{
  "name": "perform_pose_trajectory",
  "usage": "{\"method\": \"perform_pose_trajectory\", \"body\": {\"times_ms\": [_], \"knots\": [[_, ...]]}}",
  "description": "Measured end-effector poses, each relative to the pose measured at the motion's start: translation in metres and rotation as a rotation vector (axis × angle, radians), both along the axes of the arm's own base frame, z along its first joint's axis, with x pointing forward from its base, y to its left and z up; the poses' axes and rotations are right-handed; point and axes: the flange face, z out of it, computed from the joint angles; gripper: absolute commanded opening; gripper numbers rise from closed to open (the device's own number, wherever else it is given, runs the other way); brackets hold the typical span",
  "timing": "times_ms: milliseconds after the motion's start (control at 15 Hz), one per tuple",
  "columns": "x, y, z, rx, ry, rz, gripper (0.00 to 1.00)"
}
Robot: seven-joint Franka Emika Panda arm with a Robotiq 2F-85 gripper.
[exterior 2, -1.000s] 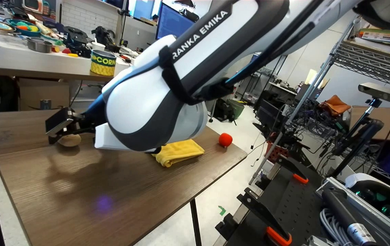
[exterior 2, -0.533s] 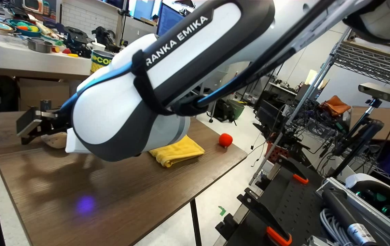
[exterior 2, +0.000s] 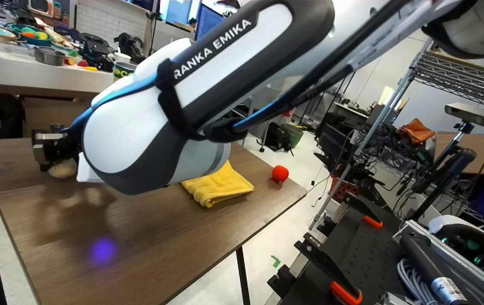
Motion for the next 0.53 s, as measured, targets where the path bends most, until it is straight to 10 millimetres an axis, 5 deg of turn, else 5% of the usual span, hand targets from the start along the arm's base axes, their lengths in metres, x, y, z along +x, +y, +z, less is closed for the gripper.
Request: {"method": "perform_pose_trajectory", "body": {"times_ms": [267, 533], "knots": [[0.023, -0.036, 0.023, -0.015, -0.113, -0.069, 0.03], [0.053, -0.13, 0.046, -0.046, -0.178, -0.266, 0.03]]}}
